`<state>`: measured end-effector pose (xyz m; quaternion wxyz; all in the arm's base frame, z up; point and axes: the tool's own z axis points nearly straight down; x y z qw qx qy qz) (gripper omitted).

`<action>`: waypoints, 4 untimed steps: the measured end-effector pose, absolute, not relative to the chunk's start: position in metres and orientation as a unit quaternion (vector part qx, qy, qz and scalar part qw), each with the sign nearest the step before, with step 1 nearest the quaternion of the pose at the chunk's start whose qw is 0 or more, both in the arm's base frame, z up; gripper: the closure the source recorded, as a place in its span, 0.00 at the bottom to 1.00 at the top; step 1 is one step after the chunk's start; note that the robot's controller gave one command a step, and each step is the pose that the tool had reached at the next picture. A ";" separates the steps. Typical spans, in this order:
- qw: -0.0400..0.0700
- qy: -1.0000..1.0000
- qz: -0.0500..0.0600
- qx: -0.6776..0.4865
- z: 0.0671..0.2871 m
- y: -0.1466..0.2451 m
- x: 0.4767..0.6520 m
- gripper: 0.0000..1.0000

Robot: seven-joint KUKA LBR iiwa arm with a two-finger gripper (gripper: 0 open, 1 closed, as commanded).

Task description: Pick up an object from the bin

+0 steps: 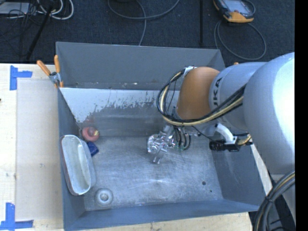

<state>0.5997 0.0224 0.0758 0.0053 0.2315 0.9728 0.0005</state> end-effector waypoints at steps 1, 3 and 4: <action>0.011 0.973 0.002 0.230 0.078 0.023 0.602 1.00; 0.001 0.974 0.000 0.226 0.127 0.023 0.604 1.00; 0.001 0.975 0.000 0.224 0.148 0.023 0.605 1.00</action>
Offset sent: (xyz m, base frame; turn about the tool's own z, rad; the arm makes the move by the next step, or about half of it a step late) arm 0.0000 0.0000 0.0000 0.0000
